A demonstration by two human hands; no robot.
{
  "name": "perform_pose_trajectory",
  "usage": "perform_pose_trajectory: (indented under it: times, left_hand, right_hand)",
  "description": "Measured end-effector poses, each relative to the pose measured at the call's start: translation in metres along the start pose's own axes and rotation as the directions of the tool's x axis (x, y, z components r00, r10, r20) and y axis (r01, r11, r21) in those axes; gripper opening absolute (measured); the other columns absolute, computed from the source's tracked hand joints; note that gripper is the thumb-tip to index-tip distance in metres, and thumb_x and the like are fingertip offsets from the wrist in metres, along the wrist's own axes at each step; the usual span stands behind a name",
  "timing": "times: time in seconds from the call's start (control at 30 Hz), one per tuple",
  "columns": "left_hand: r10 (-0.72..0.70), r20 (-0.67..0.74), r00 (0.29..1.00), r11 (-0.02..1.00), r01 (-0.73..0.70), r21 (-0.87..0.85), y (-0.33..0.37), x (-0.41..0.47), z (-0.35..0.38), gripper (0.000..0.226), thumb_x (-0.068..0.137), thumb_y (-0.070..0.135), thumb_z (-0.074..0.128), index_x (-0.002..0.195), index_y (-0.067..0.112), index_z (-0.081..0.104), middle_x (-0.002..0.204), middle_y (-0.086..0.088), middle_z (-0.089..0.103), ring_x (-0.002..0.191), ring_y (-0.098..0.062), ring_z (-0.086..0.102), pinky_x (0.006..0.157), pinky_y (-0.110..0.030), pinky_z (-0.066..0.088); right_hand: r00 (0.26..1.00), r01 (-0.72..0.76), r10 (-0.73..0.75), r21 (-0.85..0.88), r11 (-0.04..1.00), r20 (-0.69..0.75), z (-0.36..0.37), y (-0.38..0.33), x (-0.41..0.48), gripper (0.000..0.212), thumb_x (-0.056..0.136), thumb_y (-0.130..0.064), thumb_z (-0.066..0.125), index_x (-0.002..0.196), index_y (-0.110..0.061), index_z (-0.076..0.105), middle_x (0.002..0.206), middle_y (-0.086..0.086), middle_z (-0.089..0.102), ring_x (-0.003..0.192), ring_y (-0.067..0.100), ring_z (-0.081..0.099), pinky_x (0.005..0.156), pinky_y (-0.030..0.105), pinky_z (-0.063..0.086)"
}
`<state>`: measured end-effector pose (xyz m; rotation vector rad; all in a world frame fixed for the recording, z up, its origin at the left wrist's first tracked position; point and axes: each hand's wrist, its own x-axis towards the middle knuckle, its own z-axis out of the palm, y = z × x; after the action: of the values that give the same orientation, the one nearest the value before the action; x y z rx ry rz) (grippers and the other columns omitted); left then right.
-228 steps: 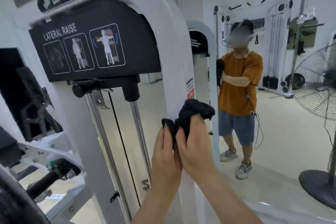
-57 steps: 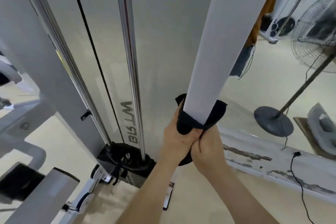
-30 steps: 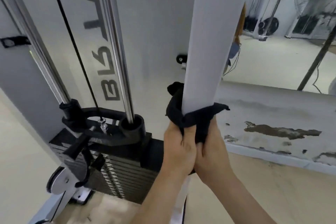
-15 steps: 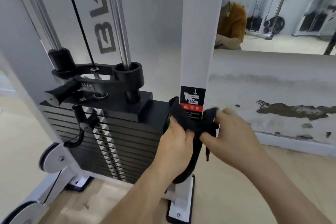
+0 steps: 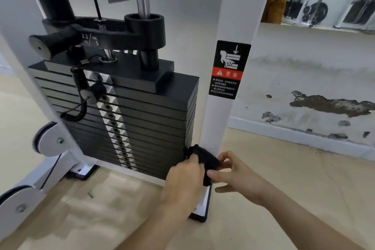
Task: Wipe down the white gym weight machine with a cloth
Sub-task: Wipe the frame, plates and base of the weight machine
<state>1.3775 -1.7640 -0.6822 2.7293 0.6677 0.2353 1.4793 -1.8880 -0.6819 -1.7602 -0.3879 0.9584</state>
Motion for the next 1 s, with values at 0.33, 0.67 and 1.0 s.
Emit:
perform_pose_trajectory:
  times: [0.33, 0.67, 1.0]
  left_hand:
    - [0.542, -0.457, 0.705, 0.839, -0.487, 0.243, 0.016, 0.025, -0.055, 0.017, 0.083, 0.018, 0.058, 0.1, 0.019, 0.06, 0.091, -0.001, 0.058, 0.07, -0.015, 0.056, 0.038, -0.025, 0.035]
    - [0.474, 0.14, 0.869, 0.723, -0.475, 0.502, -0.031, 0.012, 0.074, 0.023, 0.058, 0.021, 0.081, 0.08, 0.021, 0.073, 0.081, 0.002, 0.065, 0.051, -0.014, 0.059, 0.035, -0.023, 0.044]
    - [0.265, 0.181, 0.947, 0.911, -0.307, 0.276, -0.003, -0.003, 0.053, 0.036, 0.096, 0.018, 0.047, 0.13, 0.01, 0.054, 0.128, -0.007, 0.054, 0.112, -0.024, 0.056, 0.092, -0.033, 0.047]
  right_hand:
    - [0.625, 0.706, -0.637, -0.021, 0.708, -0.451, 0.017, -0.038, -0.009, 0.03, 0.07, 0.001, 0.065, 0.081, -0.027, 0.06, 0.082, -0.009, 0.063, 0.077, 0.011, 0.061, 0.065, 0.02, 0.051]
    - [0.96, 0.072, -0.133, -0.243, 0.967, -0.245, 0.021, 0.091, 0.054, 0.009, 0.082, 0.0, 0.06, 0.09, -0.004, 0.064, 0.089, 0.014, 0.069, 0.075, 0.024, 0.065, 0.074, 0.036, 0.056]
    - [0.89, 0.407, -0.379, 0.065, 0.911, -0.253, 0.02, 0.098, 0.037, 0.01, 0.087, -0.008, 0.064, 0.088, -0.018, 0.065, 0.086, -0.004, 0.067, 0.082, 0.012, 0.066, 0.076, 0.024, 0.055]
